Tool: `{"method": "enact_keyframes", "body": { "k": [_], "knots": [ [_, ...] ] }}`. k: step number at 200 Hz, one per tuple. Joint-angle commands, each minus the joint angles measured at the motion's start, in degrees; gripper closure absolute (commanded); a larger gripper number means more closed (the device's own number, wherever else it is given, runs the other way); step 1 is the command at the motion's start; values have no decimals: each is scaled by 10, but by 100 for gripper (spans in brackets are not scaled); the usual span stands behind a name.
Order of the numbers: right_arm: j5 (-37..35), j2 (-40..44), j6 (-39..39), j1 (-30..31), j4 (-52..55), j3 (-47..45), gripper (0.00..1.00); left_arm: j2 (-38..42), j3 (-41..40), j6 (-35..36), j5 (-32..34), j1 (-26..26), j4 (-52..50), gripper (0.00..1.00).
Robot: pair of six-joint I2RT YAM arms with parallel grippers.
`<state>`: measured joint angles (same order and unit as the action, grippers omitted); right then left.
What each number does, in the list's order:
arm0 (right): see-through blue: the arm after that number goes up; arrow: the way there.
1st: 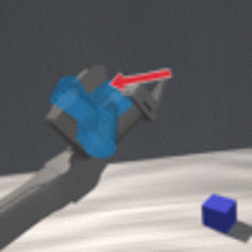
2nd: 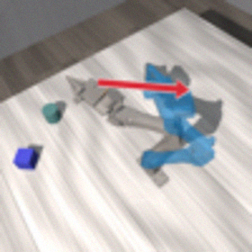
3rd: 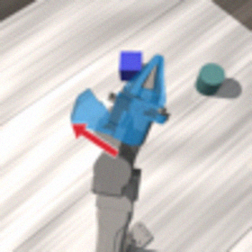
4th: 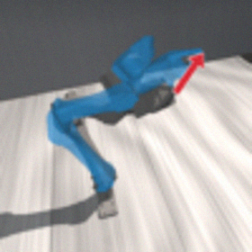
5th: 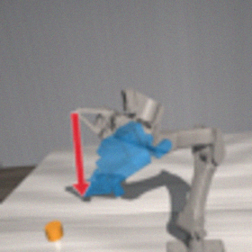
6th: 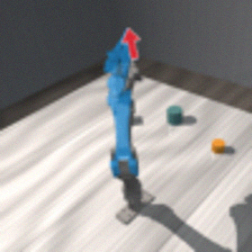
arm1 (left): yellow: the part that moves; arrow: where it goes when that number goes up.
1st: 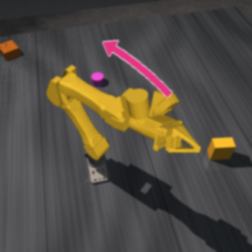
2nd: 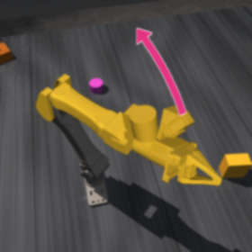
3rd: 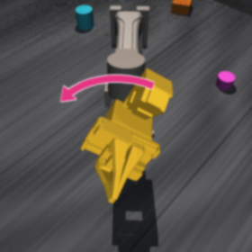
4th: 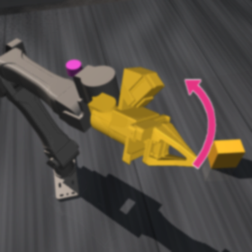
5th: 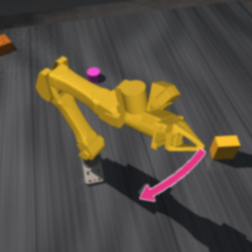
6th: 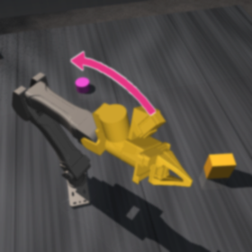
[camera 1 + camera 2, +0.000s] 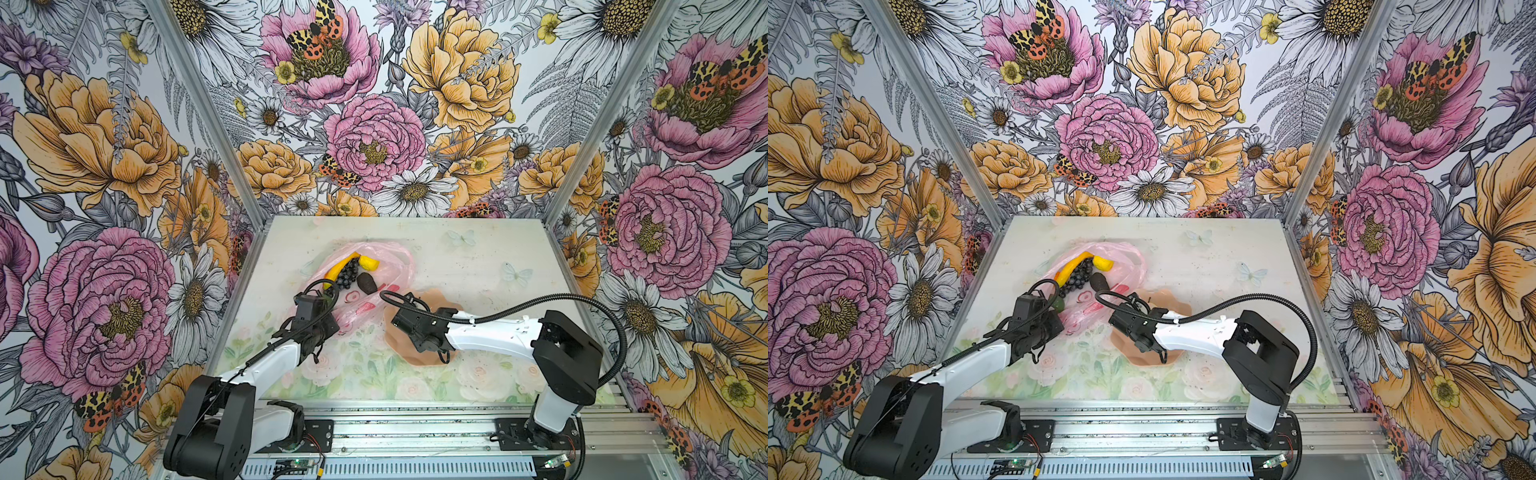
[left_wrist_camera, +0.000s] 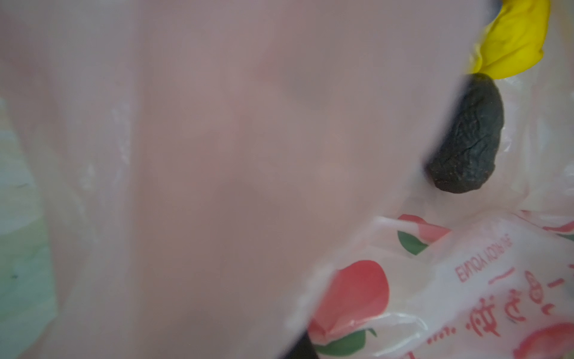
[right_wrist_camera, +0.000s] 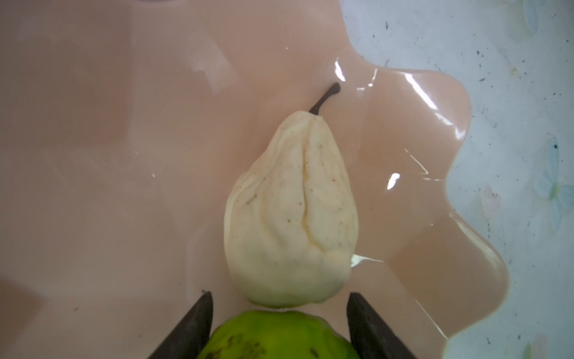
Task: Take fruits out of the plastic bag
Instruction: Place the fruit on the plate, then pick up the fruit from the plastic bag.
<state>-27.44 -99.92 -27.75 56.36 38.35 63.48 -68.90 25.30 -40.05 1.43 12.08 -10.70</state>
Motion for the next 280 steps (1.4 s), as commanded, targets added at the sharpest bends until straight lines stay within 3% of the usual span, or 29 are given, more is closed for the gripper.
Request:
{"method": "enact_keyframes", "body": {
  "k": [1, 64, 118, 144, 190, 214, 280],
  "knots": [
    [-20, -12, -18, -7, -2, 13, 36, 3, 8, 9, 2, -7, 2, 100],
    [-13, -10, -14, -8, -2, 19, 21, 4, 7, 8, 2, -8, 3, 100],
    [15, 12, -13, -9, 1, 26, 19, 6, 6, 9, 0, -9, 4, 100],
    [64, 61, -33, -9, 26, 51, 17, 0, 10, 12, -7, -10, 5, 100],
    [83, 107, -39, -23, 26, 62, 17, -9, 10, 10, -15, 2, 8, 100],
    [103, 84, -24, -25, 15, 110, 20, -2, 5, -2, -1, 24, 1, 100],
    [179, -108, 45, -43, 14, 326, 26, -1, -13, -34, 1, 42, -2, 100]
  ]
}}
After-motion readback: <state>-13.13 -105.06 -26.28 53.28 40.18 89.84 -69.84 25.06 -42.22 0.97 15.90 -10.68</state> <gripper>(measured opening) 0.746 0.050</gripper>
